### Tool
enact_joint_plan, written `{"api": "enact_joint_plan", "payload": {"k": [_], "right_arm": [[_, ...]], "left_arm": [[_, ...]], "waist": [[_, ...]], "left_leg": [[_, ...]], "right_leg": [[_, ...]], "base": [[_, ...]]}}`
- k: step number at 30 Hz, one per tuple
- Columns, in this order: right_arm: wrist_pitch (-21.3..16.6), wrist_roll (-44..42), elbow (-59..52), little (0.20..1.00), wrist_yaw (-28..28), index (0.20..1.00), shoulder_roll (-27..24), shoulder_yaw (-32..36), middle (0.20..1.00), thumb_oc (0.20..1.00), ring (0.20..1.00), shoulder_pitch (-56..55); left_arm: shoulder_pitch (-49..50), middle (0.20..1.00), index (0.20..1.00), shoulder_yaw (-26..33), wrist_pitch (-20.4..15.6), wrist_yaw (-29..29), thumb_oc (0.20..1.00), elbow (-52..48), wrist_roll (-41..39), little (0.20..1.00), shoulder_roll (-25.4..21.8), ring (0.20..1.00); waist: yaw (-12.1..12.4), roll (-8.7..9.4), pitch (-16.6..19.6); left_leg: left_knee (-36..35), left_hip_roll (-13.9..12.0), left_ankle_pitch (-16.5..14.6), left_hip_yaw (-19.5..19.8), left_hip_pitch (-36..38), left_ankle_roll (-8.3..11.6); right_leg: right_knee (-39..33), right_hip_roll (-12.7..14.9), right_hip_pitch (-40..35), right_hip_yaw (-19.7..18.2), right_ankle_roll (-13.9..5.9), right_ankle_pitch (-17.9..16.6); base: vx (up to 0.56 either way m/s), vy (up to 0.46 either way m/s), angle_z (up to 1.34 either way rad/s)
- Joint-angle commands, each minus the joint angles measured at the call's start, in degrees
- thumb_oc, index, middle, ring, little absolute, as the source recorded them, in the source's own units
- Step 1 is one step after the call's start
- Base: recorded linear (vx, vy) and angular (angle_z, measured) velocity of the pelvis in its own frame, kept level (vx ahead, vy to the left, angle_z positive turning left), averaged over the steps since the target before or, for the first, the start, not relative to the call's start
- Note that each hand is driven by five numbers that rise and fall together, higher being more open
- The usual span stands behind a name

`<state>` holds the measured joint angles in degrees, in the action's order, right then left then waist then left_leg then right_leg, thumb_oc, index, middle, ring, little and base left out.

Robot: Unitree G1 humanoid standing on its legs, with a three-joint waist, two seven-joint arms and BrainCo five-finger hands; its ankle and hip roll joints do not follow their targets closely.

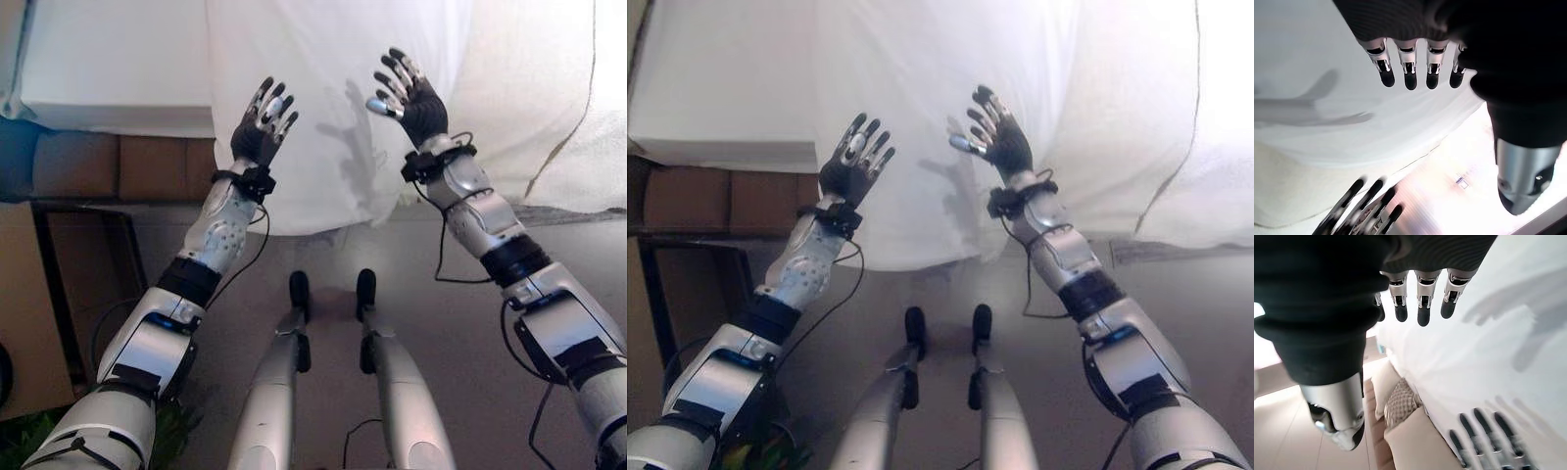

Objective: Make the bed

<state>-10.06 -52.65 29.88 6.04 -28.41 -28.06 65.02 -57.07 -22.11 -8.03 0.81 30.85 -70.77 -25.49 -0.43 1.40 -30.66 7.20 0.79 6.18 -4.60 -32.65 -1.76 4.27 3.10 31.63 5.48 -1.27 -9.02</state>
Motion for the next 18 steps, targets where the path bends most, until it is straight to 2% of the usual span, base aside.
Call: {"api": "enact_joint_plan", "payload": {"k": [1,3,4,6,7,11,13,15,16,17,18], "right_arm": [[-2.66,-7.22,2.56,1.0,-0.17,1.0,0.78,-1.09,1.0,1.0,1.0,5.76],[-2.28,-7.58,3.75,1.0,-0.11,1.0,1.25,-1.68,1.0,1.0,1.0,6.99],[-1.1,-8.16,7.92,1.0,-0.01,1.0,2.69,-3.57,1.0,1.0,1.0,9.44],[-0.55,-7.59,10.65,1.0,-0.05,1.0,3.4,-4.61,1.0,1.0,1.0,11.37],[0.48,-6.49,14.32,1.0,1.25,1.0,4.11,-6.18,1.0,1.0,1.0,13.2],[0.86,-5.39,20.56,1.0,3.84,1.0,6.75,-6.8,1.0,1.0,1.0,15.98],[1.59,-4.12,25.81,1.0,6.07,1.0,8.02,-7.5,1.0,1.0,1.0,18.02],[2.6,-2.19,28.3,1.0,6.54,1.0,7.7,-8.37,1.0,1.0,1.0,19.06],[4.64,0.97,32.97,1.0,7.07,1.0,6.82,-10.11,1.0,1.0,1.0,19.79],[4.67,1.02,33.25,1.0,6.94,1.0,6.83,-10.16,1.0,1.0,1.0,20.1],[6.22,2.96,36.74,1.0,7.66,1.0,6.22,-11.33,1.0,1.0,1.0,20.92]], "left_arm": [[-6.08,1.0,1.0,-1.15,0.95,1.3,1.0,3.25,-2.15,1.0,0.03,1.0],[-7.09,1.0,1.0,-1.35,1.33,1.37,1.0,4.48,-2.09,1.0,-0.18,1.0],[-9.34,1.0,1.0,-2.32,2.0,1.33,1.0,7.67,-2.1,1.0,-0.17,1.0],[-11.32,1.0,1.0,-2.54,2.05,1.35,1.0,10.14,-1.84,1.0,-0.18,1.0],[-13.16,1.0,1.0,-3.03,2.1,0.6,1.0,13.18,-0.63,1.0,-0.42,1.0],[-16.46,1.0,1.0,-2.32,1.19,-1.69,1.0,19.21,0.62,1.0,-0.25,1.0],[-18.78,1.0,1.0,-2.31,0.41,-4.66,1.0,23.39,1.68,1.0,0.1,1.0],[-19.51,1.0,1.0,-2.44,0.6,-5.33,1.0,25.06,2.39,1.0,-0.23,1.0],[-20.3,1.0,1.0,-1.97,0.46,-7.36,1.0,28.7,3.6,1.0,-0.53,1.0],[-20.56,1.0,1.0,-1.9,0.45,-7.35,1.0,28.88,3.63,1.0,-0.48,1.0],[-20.92,1.0,1.0,-2.87,0.84,-8.52,1.0,31.57,5.54,1.0,-1.22,1.0]], "waist": [[1.31,0.21,0.87],[1.26,0.33,0.87],[1.66,0.37,0.87],[1.41,0.66,0.87],[1.59,0.77,0.87],[1.6,0.99,0.87],[1.38,1.07,0.87],[1.16,0.98,0.87],[1.06,0.86,0.87],[0.99,0.75,0.87],[0.79,0.55,0.87]], "left_leg": [[-0.71,3.19,-1.91,0.58,1.52,3.51],[-0.89,3.19,-1.81,0.76,1.04,3.57],[-1.63,2.99,-2.62,1.46,1.17,4.08],[-1.71,3.1,-1.03,0.91,-0.6,3.97],[-2.17,2.89,-2.12,1.68,-0.5,4.5],[-2.82,2.89,-1.66,1.83,-2.75,4.9],[-4.09,3.0,-0.68,1.92,-5.05,5.33],[-4.98,3.02,0.05,2.12,-5.99,5.54],[-7.3,2.9,1.36,2.12,-7.1,6.09],[-7.58,2.91,1.6,2.19,-7.14,6.12],[-9.59,2.72,2.52,2.5,-7.86,6.47]], "right_leg": [[-0.15,-1.06,-1.52,2.53,-4.41,2.11],[-0.63,-1.15,-1.31,2.69,-4.44,1.8],[-1.44,-1.58,-1.6,2.56,-4.88,2.24],[-1.92,-1.41,-0.27,3.11,-4.58,0.85],[-2.85,-1.79,-0.61,2.54,-5.0,1.31],[-5.26,-2.01,0.64,2.83,-5.5,-0.47],[-6.69,-2.3,2.51,2.68,-5.67,-1.37],[-7.36,-2.37,3.43,2.73,-5.66,-1.82],[-8.69,-2.43,4.75,2.96,-6.02,-2.53],[-8.78,-2.43,4.87,3.02,-6.02,-2.64],[-9.27,-2.45,6.38,3.34,-6.23,-2.92]], "base": [[0.03,-0.058,0.08],[0.08,-0.054,0.05],[0.13,-0.052,0.06],[0.04,-0.043,0.07],[0.03,-0.027,0.05],[0.04,-0.014,0.03],[0.02,-0.017,0.01],[0.03,-0.027,0.09],[0.03,-0.008,0.15],[0.06,0.006,0.18],[0.03,0.013,0.14]]}}
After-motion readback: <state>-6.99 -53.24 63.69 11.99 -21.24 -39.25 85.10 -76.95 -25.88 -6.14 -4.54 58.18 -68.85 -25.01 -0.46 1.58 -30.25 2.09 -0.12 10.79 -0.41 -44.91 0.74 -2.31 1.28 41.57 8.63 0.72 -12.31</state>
